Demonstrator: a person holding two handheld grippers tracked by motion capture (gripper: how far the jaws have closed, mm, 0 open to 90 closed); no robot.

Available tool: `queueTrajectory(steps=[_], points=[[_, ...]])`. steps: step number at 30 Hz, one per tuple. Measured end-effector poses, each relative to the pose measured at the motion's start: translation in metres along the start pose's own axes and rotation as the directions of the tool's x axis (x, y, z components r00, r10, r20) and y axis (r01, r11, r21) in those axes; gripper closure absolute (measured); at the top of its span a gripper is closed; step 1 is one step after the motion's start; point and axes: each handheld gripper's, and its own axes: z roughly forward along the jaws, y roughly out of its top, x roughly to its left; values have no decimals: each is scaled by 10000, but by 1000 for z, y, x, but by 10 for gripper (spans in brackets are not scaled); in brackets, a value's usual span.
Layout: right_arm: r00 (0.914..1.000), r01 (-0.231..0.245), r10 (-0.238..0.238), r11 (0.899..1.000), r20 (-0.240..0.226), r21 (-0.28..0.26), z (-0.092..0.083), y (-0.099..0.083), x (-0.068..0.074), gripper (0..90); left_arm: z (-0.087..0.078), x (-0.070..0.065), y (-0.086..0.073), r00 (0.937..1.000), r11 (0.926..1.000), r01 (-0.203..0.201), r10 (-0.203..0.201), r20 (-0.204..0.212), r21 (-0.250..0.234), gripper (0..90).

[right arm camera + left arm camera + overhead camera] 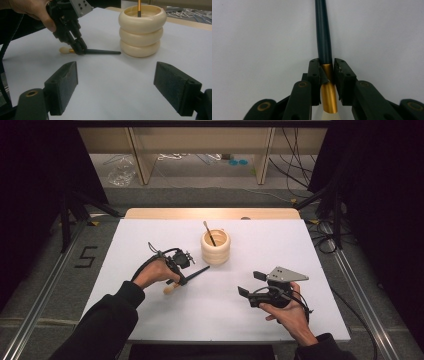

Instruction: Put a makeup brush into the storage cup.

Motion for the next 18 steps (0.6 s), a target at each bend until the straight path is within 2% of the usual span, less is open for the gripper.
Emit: queueTrajectory(steps=[5,6,7,8,9,18], points=[[10000,11,-11,10000,-13,0,0,0,0,205,0,0,3,9999,9998,-90,89,84,154,776],[9999,-152,153,9997,-52,206,-1,0,1,205,0,0,3,9999,9998,-91,90,78,167,779],[9999,-97,95,9990,43,434,-3,1,1,205,0,0,3,9999,9997,-109,107,82,206,779],[10000,-80,78,9991,46,420,-3,1,1,205,0,0,3,9999,9996,-131,129,73,238,780],[10000,5,-5,10000,-26,-3,0,0,0,205,0,0,3,9999,9996,-142,140,68,241,781],[10000,-55,56,10000,-54,80,0,0,1,205,-1,-1,1,9982,9976,-582,576,179,367,786]])
